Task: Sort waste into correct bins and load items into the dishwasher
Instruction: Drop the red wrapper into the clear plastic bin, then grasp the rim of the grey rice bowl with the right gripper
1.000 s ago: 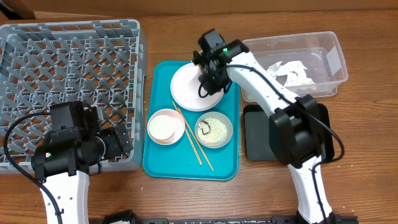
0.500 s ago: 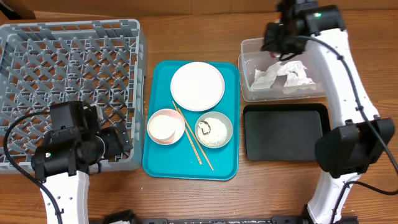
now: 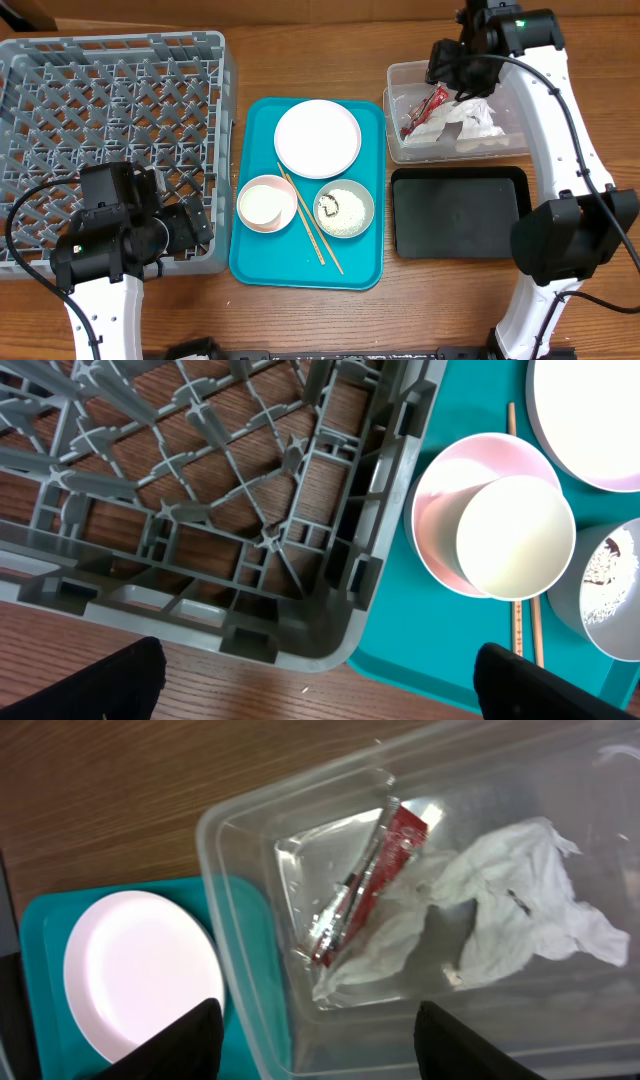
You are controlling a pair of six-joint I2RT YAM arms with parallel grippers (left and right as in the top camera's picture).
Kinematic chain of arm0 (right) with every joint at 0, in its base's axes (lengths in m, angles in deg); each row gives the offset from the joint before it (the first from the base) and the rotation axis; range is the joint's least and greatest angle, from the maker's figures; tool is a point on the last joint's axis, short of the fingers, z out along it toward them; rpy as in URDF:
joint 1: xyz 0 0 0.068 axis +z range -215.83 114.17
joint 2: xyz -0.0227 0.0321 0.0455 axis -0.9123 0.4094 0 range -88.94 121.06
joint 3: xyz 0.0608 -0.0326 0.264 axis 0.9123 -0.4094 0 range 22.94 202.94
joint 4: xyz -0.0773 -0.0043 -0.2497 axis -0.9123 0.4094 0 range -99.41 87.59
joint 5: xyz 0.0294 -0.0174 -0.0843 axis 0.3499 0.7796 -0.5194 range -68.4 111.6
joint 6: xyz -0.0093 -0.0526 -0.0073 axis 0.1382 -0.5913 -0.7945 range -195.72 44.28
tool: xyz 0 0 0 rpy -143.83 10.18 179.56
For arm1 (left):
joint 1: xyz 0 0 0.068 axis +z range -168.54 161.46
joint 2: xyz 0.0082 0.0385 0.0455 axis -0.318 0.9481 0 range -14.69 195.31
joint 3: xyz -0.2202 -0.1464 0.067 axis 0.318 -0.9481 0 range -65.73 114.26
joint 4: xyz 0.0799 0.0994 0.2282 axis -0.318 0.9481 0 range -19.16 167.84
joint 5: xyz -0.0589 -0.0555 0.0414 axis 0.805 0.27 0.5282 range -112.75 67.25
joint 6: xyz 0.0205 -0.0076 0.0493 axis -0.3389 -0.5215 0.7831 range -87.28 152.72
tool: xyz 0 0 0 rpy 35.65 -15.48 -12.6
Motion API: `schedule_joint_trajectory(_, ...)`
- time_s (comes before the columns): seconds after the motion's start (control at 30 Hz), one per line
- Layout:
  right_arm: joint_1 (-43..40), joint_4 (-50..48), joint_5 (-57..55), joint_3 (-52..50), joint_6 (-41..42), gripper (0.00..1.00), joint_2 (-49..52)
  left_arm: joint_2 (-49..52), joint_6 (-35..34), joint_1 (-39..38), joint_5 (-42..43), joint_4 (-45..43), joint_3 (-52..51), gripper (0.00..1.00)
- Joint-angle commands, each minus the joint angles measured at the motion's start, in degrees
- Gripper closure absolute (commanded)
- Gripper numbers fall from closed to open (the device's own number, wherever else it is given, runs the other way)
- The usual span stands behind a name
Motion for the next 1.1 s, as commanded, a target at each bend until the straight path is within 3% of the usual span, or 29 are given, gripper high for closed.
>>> schedule_joint_trajectory(0.0,-2.97,1.92,1.16,-0.22,1.25,0.36,-5.55,0.35,0.90,0.26,-0.17,-0.24,1.36,0.00)
schedule_joint_trajectory(0.27,-11.54,20.33,5.35,-0.35,-0.98,0.36,-10.01,0.35,0.90,0.26,-0.15,-0.68,1.36,0.00)
schedule_joint_trajectory(0.53,-11.61,24.09,5.64,-1.38,-2.49,0.36,-18.64,0.35,0.90,0.26,-0.15,-0.68,1.36,0.00)
schedule_joint_trajectory(0.7,-11.26,16.06,5.81,-22.86,-2.23,0.35,-32.61,0.35,0.90,0.26,-0.13,-0.87,1.36,0.00)
schedule_joint_trajectory(0.8,-8.79,8.66,8.33,-35.04,-2.25,0.28,-39.71,0.35,0.87,0.26,0.04,-0.87,1.36,0.00)
schedule_joint_trajectory(0.97,3.58,-1.42,10.80,-48.54,-2.27,0.24,-45.22,0.35,0.90,0.26,0.04,-0.90,1.36,0.00)
schedule_joint_trajectory(1.07,16.65,-9.07,10.29,-52.00,-2.25,0.24,-42.47,0.35,0.87,0.26,0.04,-0.87,1.36,0.00)
